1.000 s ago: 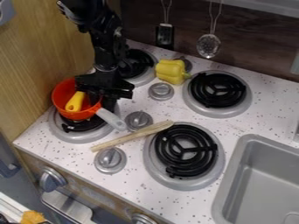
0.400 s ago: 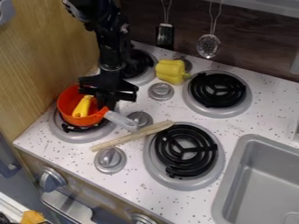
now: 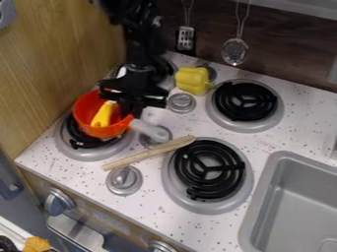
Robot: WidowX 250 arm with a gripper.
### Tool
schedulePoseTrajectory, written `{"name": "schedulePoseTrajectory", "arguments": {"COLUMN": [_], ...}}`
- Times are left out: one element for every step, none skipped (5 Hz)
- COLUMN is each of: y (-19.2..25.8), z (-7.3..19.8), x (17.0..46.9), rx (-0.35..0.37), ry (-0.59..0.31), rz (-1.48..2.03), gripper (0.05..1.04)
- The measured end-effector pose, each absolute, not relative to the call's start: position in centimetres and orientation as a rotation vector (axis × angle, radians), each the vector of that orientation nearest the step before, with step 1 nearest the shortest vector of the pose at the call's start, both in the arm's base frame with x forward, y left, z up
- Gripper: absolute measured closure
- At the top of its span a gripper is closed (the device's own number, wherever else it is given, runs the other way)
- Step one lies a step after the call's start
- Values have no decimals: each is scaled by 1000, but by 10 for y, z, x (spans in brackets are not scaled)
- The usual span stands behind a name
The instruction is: Take the orange pot and put it on the lower right corner burner.
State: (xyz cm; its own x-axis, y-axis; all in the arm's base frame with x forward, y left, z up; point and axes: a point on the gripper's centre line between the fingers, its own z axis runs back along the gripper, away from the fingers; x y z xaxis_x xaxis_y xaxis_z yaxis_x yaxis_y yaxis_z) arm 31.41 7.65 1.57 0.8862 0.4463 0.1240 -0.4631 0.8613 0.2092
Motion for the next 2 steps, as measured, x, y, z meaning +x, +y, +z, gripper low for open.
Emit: {"name": "schedulePoseTrajectory", "arguments": {"y": [41,13], "z": [19,31], "x": [316,322], "rx": [216,228], "ry": [-79,-74], "rz": [514,546], "gripper": [1006,1006]}}
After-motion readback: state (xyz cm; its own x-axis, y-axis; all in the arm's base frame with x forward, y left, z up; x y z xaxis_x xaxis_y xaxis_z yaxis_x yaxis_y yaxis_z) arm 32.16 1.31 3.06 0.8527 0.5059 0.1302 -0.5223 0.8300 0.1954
